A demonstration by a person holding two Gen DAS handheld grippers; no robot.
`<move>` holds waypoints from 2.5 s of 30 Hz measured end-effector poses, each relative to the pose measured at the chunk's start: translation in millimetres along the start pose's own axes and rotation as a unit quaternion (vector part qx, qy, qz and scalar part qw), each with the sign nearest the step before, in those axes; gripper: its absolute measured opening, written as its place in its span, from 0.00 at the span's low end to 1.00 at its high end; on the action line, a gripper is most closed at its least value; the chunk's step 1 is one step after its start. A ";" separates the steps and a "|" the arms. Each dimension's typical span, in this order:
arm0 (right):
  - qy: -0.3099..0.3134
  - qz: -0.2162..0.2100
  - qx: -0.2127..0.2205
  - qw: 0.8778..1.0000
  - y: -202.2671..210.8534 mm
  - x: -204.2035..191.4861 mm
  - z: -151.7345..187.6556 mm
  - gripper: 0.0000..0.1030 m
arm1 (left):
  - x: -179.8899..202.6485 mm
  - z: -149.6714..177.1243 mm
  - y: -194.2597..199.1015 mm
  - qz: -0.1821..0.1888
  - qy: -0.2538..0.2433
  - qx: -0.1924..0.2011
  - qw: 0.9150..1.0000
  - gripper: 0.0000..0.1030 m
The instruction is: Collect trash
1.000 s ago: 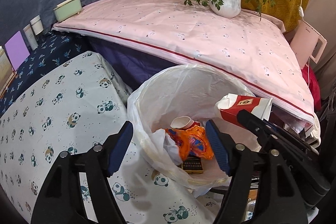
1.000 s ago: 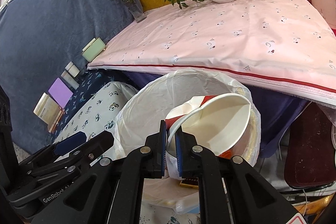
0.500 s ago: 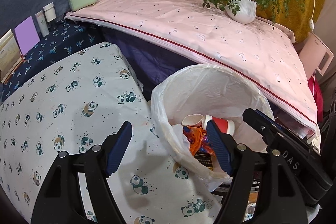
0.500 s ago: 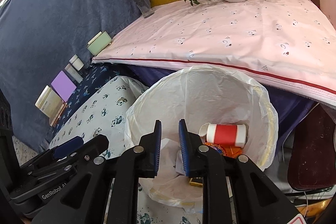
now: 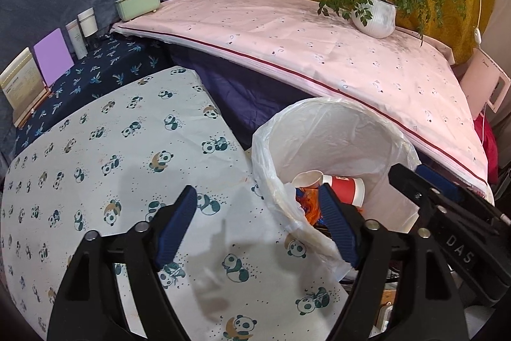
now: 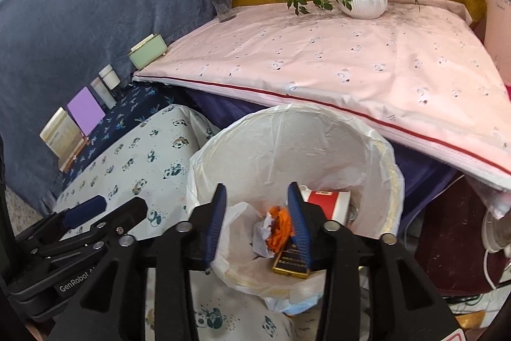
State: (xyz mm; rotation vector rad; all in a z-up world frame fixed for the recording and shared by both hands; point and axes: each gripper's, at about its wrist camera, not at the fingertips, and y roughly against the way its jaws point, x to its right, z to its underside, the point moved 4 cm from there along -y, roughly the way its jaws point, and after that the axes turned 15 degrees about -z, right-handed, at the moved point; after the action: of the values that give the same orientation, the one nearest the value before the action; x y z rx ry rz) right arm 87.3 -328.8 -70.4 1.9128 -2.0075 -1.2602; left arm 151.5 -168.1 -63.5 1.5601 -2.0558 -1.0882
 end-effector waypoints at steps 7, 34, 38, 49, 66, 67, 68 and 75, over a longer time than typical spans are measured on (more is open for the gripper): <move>0.028 0.024 -0.020 0.999 15.5 -4.1 5.4 0.70 | -1.4 7.4 7.2 -0.006 -0.003 -0.003 1.000 0.78; 0.071 0.092 -0.047 0.992 38.6 1.7 26.5 0.93 | 8.9 25.7 8.7 -0.030 -0.011 -0.023 0.999 0.92; 0.076 0.099 -0.050 0.991 37.6 0.8 28.4 0.93 | 7.8 27.5 7.7 -0.030 -0.006 -0.027 0.999 0.92; 0.089 0.115 -0.054 0.988 36.8 -2.7 33.5 0.93 | 5.9 29.4 7.1 -0.042 -0.007 -0.027 0.999 0.92; 0.087 0.121 -0.055 0.987 37.1 -0.9 36.5 0.93 | 5.4 33.6 10.2 -0.043 -0.010 -0.025 0.999 0.92; 0.088 0.121 -0.055 0.987 37.3 -1.4 36.8 0.93 | 5.8 33.4 10.6 -0.044 -0.010 -0.024 0.999 0.92; 0.088 0.121 -0.054 0.987 37.9 -1.2 37.1 0.93 | 5.7 33.5 10.9 -0.045 -0.010 -0.024 0.999 0.92; 0.087 0.121 -0.053 0.987 39.2 -0.3 38.2 0.93 | 6.2 33.6 12.6 -0.047 -0.010 -0.024 0.999 0.92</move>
State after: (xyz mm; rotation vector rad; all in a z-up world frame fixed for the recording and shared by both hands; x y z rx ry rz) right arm 34.3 -315.0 -71.5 1.6119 -1.9690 -1.0755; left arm 118.7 -160.2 -77.0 1.6419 -1.9719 -1.1822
